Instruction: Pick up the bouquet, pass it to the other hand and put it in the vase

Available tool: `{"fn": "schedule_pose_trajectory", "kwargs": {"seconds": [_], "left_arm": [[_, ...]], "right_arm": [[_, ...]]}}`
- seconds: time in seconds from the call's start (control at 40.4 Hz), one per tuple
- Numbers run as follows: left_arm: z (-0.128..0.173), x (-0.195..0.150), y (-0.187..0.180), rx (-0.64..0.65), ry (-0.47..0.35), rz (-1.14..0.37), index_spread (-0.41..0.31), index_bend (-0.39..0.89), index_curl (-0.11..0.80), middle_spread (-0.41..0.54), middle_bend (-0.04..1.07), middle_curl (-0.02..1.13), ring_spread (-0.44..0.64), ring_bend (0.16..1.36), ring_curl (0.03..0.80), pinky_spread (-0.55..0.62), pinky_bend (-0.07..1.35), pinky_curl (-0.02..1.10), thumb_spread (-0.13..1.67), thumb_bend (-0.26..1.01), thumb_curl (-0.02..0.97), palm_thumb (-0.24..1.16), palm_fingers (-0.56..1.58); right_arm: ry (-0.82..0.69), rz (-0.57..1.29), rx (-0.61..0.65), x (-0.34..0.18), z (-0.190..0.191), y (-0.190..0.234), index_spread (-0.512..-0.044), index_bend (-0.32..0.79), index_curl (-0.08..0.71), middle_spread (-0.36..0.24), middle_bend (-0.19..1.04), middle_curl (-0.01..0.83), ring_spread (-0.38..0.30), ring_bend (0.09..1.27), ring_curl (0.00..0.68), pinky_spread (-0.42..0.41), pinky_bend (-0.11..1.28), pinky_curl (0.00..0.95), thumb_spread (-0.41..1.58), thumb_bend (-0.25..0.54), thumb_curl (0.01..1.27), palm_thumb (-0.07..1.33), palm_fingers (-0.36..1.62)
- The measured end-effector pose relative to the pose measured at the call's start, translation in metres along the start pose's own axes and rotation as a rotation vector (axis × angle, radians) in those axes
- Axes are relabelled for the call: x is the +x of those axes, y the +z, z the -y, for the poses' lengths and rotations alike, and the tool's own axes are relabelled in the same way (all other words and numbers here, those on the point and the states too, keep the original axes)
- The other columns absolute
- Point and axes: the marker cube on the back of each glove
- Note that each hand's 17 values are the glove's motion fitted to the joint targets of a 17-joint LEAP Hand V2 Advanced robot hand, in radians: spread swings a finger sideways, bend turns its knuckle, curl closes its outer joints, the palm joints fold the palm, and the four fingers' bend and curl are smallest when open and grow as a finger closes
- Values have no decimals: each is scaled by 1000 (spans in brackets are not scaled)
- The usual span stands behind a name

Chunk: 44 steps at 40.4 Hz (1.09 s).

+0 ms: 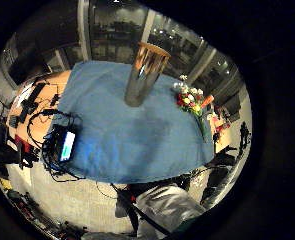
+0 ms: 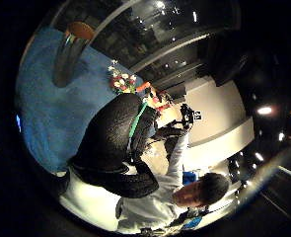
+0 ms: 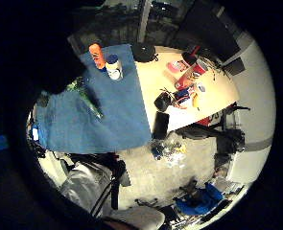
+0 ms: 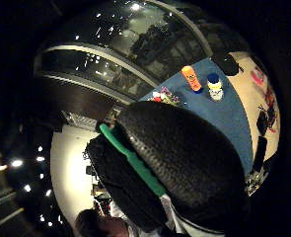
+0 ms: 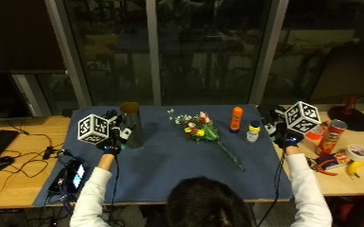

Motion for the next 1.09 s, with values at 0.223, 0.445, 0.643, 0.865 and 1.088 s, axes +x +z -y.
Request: {"fn": "schedule_pose_trajectory", "kwargs": {"seconds": [0.223,0.445,0.643,0.865,1.088], "left_arm": [[-2,3,-2,-15,-4,2,64,101,48,279,181,90,306,584,174,337,465,176,786,61,116,196,124],[0,-2,-1,-33,-7,29,74,121,92,328,195,145,364,639,208,393,499,223,943,11,173,210,78],[1,-6,-6,-25,-16,33,77,119,122,344,203,190,383,664,224,410,512,250,996,-20,211,214,54],[-4,2,-6,-26,10,17,79,125,148,351,205,228,392,679,238,417,523,273,1019,-24,242,208,34],[-5,12,6,-22,37,-24,79,126,169,355,203,256,394,690,247,419,529,288,1028,-25,263,202,22]], "right_arm": [[-13,-23,0,-6,-1,-1,-277,139,108,9,165,83,78,432,154,159,515,207,812,39,70,126,208],[3,-13,-5,-13,-3,-8,-312,145,153,11,177,138,93,464,191,183,532,251,1002,3,113,133,178],[-5,-11,5,-20,7,-5,-318,149,185,11,176,173,98,477,212,191,537,276,1071,-15,144,135,162],[-8,-16,-25,-29,20,-3,-321,142,208,21,190,209,100,481,230,196,535,294,1103,-19,170,130,160],[37,-66,-32,-37,24,-17,-309,98,195,37,205,248,109,516,249,218,583,318,1095,-22,189,115,212]]}}
